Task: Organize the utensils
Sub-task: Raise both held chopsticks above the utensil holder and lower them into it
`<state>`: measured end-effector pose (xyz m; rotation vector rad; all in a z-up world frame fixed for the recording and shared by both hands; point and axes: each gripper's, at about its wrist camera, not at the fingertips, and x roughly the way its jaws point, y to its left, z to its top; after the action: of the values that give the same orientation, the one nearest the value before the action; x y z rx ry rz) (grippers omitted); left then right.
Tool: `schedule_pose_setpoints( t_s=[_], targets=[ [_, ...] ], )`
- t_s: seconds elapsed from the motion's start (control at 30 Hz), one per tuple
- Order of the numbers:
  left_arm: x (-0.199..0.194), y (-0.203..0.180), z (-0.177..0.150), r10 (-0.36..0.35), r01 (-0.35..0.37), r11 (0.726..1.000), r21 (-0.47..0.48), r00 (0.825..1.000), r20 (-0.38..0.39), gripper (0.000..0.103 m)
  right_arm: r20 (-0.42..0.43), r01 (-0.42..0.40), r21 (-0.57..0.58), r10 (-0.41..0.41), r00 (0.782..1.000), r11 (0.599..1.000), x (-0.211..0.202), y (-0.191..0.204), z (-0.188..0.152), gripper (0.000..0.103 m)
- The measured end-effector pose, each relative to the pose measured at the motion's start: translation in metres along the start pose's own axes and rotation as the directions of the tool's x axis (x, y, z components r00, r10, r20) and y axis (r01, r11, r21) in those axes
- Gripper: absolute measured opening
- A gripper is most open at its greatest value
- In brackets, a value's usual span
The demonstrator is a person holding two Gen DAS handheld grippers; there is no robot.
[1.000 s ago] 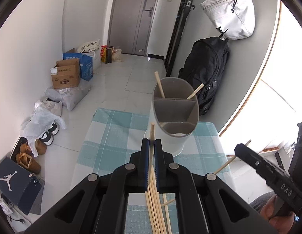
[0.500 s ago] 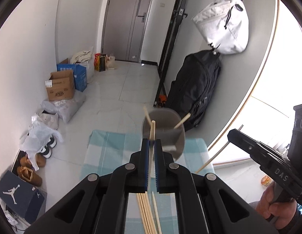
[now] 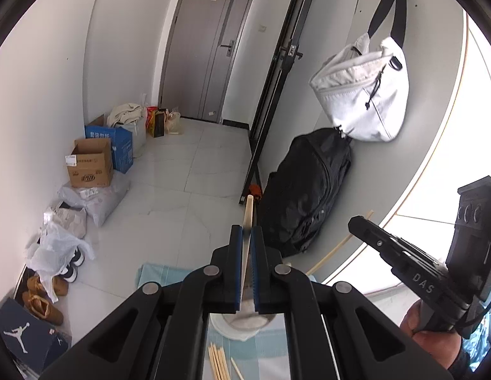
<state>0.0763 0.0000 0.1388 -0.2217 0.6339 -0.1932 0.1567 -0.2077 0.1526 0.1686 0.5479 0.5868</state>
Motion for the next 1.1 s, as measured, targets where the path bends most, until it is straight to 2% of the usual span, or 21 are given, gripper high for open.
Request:
schedule_pose_setpoints(
  t_s=[0.17,0.43,0.63,0.87,1.1],
  targets=[
    [0.019,0.002,0.012,-0.005,0.005,1.0,-0.014,1.0,-0.01,0.001,-0.002,0.037,-0.023,-0.037,0.999,0.999,0.021,-0.006,0.013,0.005],
    [0.058,0.004,0.013,-0.016,0.014,0.999,-0.03,0.998,-0.058,0.001,-0.026,0.066,-0.016,-0.066,0.997,0.998,0.051,-0.025,0.009,0.005],
    [0.08,0.004,0.004,-0.028,0.025,0.999,-0.023,0.995,-0.1,0.001,-0.036,0.055,-0.011,-0.056,0.998,0.998,0.068,-0.037,0.003,0.005],
    [0.1,0.006,-0.006,-0.054,0.051,0.999,-0.018,0.985,-0.166,0.001,-0.082,0.064,-0.122,-0.074,0.994,0.991,0.091,-0.028,-0.014,0.005],
    [0.104,0.012,-0.009,-0.117,0.11,0.993,-0.047,0.972,-0.205,0.001,-0.146,0.017,-0.073,-0.028,0.989,0.997,0.102,-0.031,-0.032,0.005]
  ],
)
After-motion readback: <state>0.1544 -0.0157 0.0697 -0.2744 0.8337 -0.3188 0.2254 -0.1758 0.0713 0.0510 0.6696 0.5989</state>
